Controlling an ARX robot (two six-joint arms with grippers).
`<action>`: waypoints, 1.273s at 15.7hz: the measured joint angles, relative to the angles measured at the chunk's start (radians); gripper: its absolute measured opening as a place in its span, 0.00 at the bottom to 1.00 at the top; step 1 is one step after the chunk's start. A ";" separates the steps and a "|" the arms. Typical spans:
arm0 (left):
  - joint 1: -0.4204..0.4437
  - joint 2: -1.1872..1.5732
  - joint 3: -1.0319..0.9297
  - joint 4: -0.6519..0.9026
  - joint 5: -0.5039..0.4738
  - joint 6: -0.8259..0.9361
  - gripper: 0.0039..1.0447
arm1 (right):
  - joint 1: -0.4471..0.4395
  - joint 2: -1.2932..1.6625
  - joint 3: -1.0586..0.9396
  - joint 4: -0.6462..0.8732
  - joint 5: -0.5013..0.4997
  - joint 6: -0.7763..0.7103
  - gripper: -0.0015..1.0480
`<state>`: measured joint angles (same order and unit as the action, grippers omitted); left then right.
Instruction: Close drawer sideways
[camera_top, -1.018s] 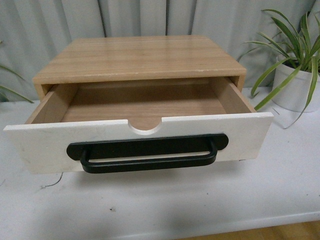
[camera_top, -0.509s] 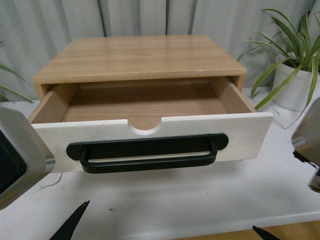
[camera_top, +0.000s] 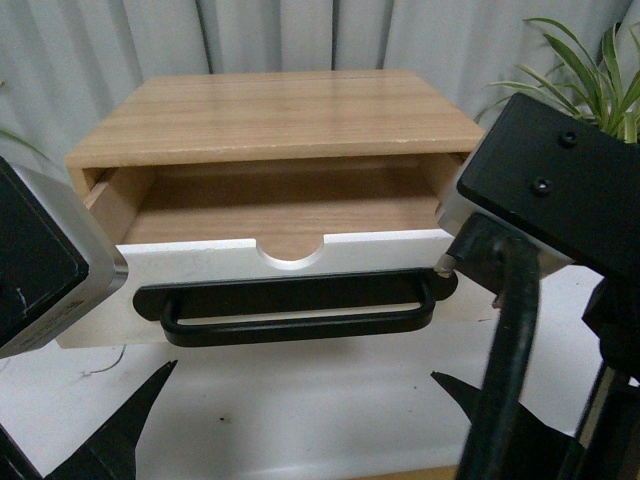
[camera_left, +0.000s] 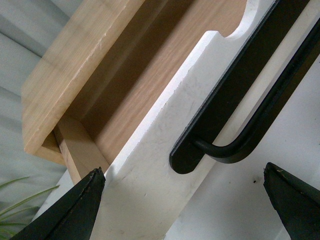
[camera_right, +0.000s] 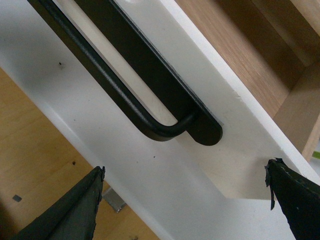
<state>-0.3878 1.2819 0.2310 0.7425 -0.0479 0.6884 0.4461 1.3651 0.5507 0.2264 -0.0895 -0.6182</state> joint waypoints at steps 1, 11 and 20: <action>0.005 0.013 0.007 0.006 0.002 0.001 0.94 | 0.000 0.029 0.019 0.000 0.000 -0.010 0.94; 0.069 0.219 0.142 0.071 0.029 0.053 0.94 | -0.047 0.261 0.156 0.057 -0.029 -0.062 0.93; 0.105 0.455 0.410 0.035 0.037 0.119 0.94 | -0.135 0.487 0.403 0.063 -0.061 -0.081 0.93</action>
<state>-0.2825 1.7367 0.6415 0.7773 -0.0109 0.8078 0.3111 1.8519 0.9535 0.2893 -0.1505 -0.6994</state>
